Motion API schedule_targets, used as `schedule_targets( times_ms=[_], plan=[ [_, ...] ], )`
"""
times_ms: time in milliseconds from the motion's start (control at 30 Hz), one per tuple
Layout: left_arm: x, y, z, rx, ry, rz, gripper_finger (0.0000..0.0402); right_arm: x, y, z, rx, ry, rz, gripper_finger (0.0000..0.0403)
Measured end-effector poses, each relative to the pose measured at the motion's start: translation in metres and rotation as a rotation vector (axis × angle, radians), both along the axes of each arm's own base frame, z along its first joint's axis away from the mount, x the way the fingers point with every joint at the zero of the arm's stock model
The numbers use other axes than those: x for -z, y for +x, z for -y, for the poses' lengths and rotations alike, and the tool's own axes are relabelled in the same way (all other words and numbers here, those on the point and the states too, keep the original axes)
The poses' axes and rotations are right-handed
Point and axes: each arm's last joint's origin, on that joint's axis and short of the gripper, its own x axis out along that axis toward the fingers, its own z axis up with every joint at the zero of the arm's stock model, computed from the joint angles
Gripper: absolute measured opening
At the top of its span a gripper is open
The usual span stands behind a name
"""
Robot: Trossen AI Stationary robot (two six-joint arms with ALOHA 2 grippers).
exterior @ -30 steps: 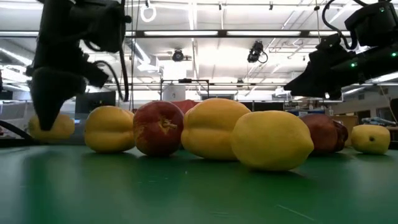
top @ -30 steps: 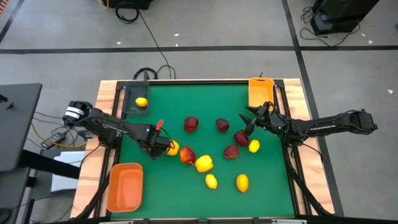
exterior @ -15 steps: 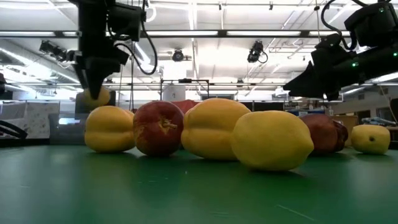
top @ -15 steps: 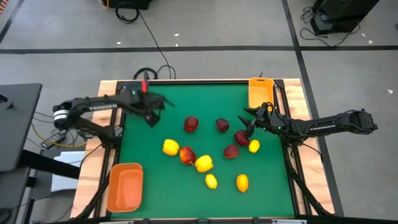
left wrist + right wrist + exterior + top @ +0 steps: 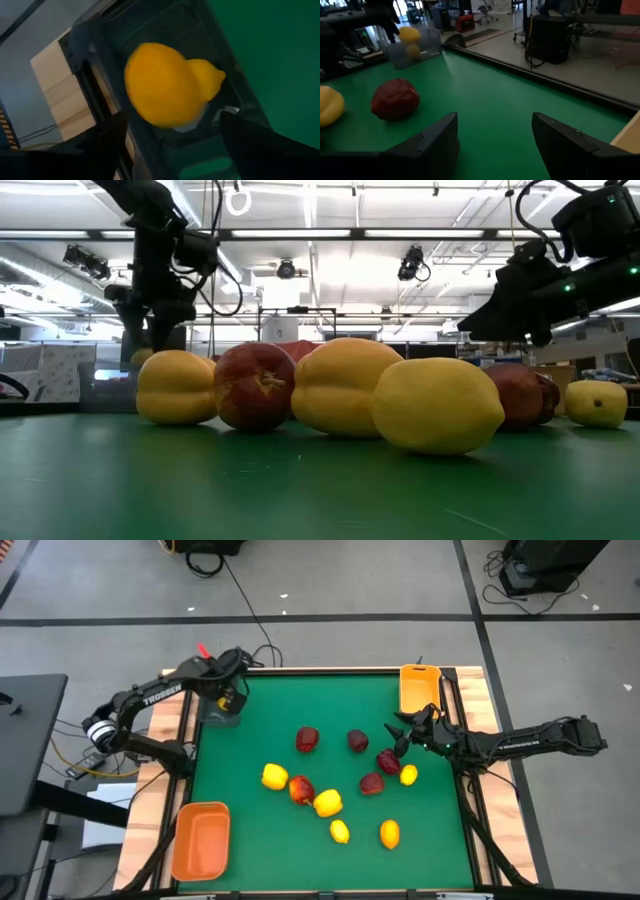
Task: Sort produce into baskets
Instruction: Put the lemon into the black bin
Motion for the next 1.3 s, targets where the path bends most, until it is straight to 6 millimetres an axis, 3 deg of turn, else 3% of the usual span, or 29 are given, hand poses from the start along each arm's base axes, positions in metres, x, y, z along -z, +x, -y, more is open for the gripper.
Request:
schedule_targets(
  times_ms=[200, 367, 500, 700, 1000, 1133, 1300],
  plan=[
    [-0.003, 0.007, -0.009, 0.061, 0.079, 0.058, 0.0369, -0.001, 0.003, -0.004, -0.115, 0.170, 0.085, 0.0266],
    [-0.012, 0.032, -0.013, 0.201, 0.221, 0.217, 0.0370, -0.013, 0.007, -0.006, -0.113, 0.320, -0.160, 0.0266],
    [-0.013, 0.055, -0.007, 0.416, 0.206, 0.437, 0.0371, -0.040, 0.004, -0.009, -0.057, 0.411, -0.356, 0.0266],
    [0.004, 0.083, 0.024, 0.670, 0.135, 0.652, 0.0371, -0.078, 0.010, -0.022, -0.106, 0.561, -0.452, 0.0266],
    [0.034, 0.105, 0.081, 1.026, 0.186, 0.702, 0.0371, -0.048, 0.012, -0.062, -0.092, 0.746, -0.790, 0.0268],
    [0.040, 0.107, 0.090, 1.076, 0.197, 0.712, 0.0371, -0.042, 0.014, -0.073, -0.089, 0.777, -0.831, 0.0274],
    [0.043, 0.106, 0.094, 1.035, 0.170, 0.711, 0.0371, -0.034, 0.016, -0.076, 0.109, 0.885, -0.801, 0.0285]
  ],
)
